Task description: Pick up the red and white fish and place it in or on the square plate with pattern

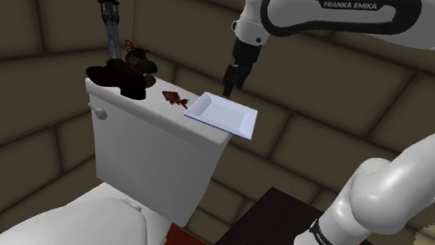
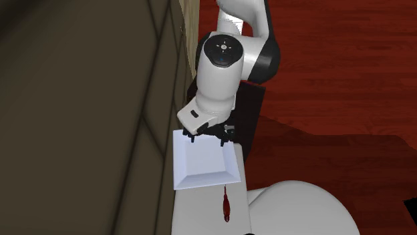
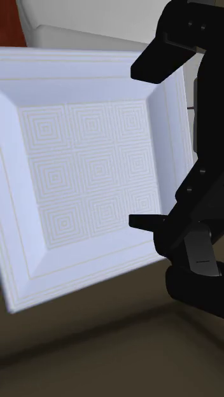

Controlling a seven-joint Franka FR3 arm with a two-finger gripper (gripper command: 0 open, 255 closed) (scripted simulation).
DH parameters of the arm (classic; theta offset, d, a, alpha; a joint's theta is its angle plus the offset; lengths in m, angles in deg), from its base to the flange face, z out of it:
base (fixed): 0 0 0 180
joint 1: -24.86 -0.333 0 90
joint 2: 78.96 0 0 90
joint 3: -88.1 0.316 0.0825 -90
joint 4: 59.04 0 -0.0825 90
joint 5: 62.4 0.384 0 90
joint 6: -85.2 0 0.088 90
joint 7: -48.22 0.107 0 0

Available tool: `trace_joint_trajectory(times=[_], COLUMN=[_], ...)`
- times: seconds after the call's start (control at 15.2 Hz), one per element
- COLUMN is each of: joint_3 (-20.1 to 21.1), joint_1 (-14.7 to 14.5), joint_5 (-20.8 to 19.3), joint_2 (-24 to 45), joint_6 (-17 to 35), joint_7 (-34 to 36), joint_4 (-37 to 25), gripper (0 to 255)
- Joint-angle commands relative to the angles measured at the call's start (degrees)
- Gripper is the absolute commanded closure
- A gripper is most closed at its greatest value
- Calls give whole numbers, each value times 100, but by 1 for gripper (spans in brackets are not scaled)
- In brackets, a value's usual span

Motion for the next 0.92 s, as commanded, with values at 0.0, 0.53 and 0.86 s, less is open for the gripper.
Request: trace_joint_trajectory(times=[0.0, 0.53, 0.86], joint_3=[68, 337, 430], joint_1=[-41, -248, -381], joint_5=[17, -36, -117], joint_2=[414, 2040, 2802], joint_6=[104, 332, 375], joint_7=[21, 147, 204], joint_4=[-326, -1763, -2496], gripper=[0, 0, 0])
